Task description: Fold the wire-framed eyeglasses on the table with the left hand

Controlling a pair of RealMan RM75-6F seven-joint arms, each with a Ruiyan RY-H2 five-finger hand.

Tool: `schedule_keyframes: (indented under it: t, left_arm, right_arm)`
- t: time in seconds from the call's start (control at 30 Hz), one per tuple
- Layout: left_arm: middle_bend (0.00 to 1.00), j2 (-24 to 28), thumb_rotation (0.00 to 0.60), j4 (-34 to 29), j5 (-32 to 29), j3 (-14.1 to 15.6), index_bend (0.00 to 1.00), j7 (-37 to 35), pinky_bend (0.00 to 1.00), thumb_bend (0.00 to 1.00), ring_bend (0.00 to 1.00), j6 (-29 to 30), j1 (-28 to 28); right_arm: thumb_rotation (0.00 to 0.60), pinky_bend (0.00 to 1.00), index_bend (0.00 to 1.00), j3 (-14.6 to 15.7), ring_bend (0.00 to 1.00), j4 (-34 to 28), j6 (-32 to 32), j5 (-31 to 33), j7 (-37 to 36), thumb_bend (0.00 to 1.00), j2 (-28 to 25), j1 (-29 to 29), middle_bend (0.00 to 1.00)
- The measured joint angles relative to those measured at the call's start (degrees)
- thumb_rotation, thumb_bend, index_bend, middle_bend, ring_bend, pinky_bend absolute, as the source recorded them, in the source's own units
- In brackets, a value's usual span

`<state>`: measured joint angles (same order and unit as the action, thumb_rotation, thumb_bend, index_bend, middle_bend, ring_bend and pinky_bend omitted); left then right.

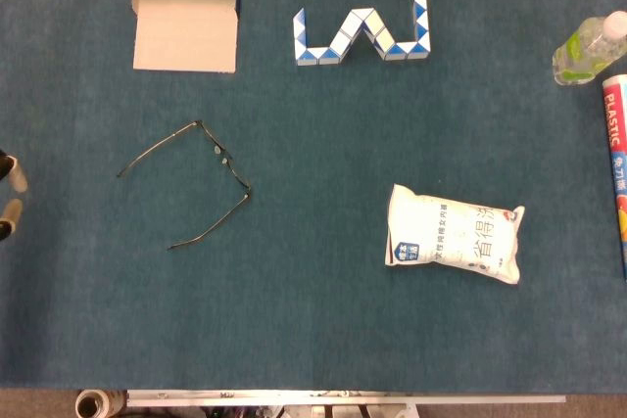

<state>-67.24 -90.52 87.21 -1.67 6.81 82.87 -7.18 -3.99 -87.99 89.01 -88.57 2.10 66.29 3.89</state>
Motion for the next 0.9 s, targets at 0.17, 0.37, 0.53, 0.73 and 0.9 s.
schedule_keyframes:
  t: [0.17, 0.37, 0.53, 0.73, 0.9]
  left_arm:
    - [0.48, -0.69, 0.600, 0.71, -0.68, 0.18, 0.56, 0.49, 0.68, 0.25, 0.47, -1.61, -0.71]
    - [0.49, -0.92, 0.600, 0.73, -0.14, 0.37, 0.58, -0.29, 0.68, 0.25, 0.47, -1.35, -0.77]
    - [0.49, -1.51, 0.600, 1.36, 1.18, 0.70, 0.56, -1.37, 0.65, 0.25, 0.47, -0.76, -0.84]
    - [0.47, -2.30, 0.600, 2.01, 5.17, 1.54, 0.50, -2.53, 0.54, 0.27, 0.41, 1.38, -0.86]
    - [0.41, -0.89, 0.600, 0.12, 8.60, 2.91, 0.38, -1.17, 0.35, 0.50, 0.31, 0.40, -2.07]
  right_arm:
    - [0.600, 0.27, 0.45, -0.18, 0.28, -0.35, 1.89, -0.76, -0.62, 0.23, -0.31, -0.72, 0.44]
    - [0.600, 0.27, 0.45, -0.30, 0.28, -0.56, 1.76, -0.54, -1.19, 0.23, -0.59, -0.80, 0.44]
    - [0.600, 0.27, 0.45, -0.54, 0.28, -0.87, 2.18, -0.52, -1.83, 0.23, -1.02, -0.96, 0.44]
    - [0.600, 0.27, 0.45, -0.77, 0.28, -1.49, 3.08, -1.29, -2.78, 0.23, -1.66, -1.05, 0.44]
    - [0.600, 0.27, 0.45, -0.90, 0.28, -1.86, 3.21, -1.79, -3.76, 0.23, -2.14, -0.89, 0.44]
